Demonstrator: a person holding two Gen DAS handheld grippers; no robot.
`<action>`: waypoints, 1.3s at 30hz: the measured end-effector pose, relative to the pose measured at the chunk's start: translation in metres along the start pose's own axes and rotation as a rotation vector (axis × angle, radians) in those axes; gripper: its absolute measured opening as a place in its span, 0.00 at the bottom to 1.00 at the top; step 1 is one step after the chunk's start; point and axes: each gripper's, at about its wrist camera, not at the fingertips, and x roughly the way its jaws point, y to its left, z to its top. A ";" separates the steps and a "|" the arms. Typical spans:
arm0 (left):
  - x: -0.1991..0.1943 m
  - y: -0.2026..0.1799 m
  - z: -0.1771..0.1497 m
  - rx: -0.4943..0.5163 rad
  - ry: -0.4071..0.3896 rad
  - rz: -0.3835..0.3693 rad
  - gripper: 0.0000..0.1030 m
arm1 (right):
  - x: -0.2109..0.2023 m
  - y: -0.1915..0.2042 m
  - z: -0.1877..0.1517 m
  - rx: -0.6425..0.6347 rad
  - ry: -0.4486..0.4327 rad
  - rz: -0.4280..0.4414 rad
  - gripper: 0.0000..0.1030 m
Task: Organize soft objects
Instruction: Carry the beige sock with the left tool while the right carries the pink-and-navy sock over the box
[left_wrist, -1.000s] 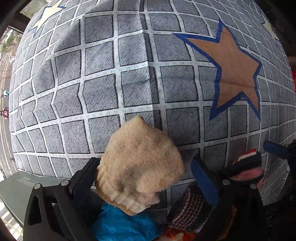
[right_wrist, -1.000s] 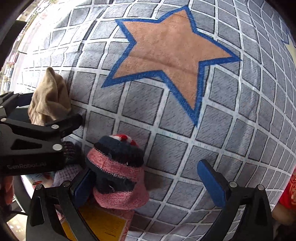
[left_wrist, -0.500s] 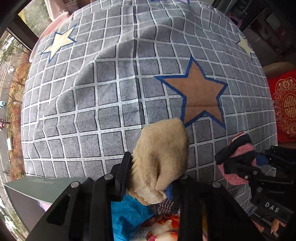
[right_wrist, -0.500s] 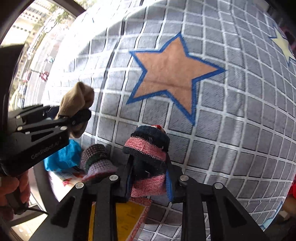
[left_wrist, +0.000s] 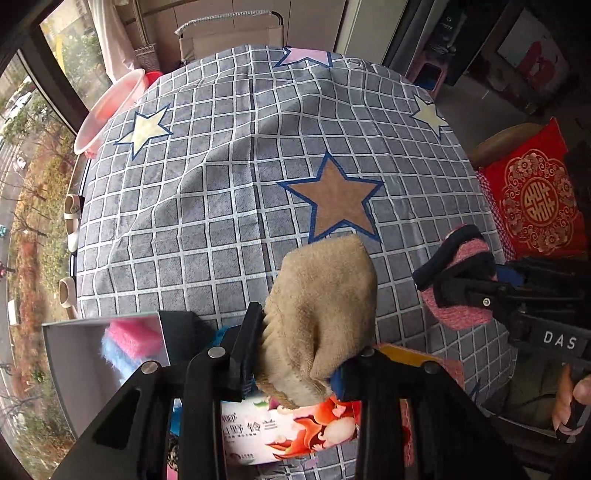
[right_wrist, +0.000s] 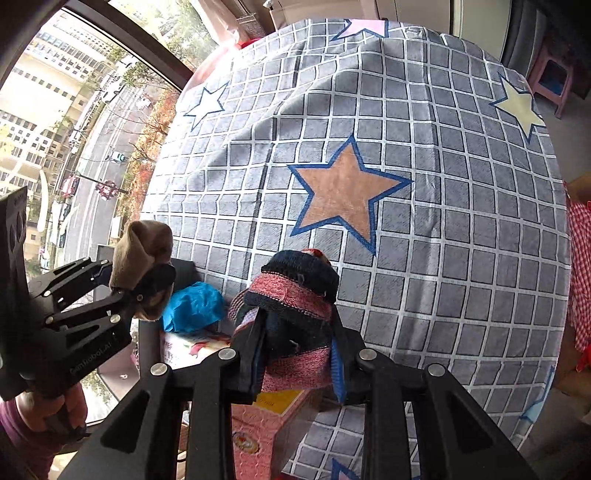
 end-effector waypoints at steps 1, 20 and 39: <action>-0.004 0.000 -0.007 -0.002 -0.002 -0.001 0.34 | -0.006 0.004 -0.005 -0.003 -0.006 0.002 0.29; -0.061 0.042 -0.124 -0.035 -0.042 0.080 0.34 | -0.036 0.091 -0.082 -0.059 -0.011 0.047 0.29; -0.049 0.125 -0.198 -0.277 0.019 0.084 0.34 | 0.026 0.202 -0.086 -0.294 0.125 0.040 0.29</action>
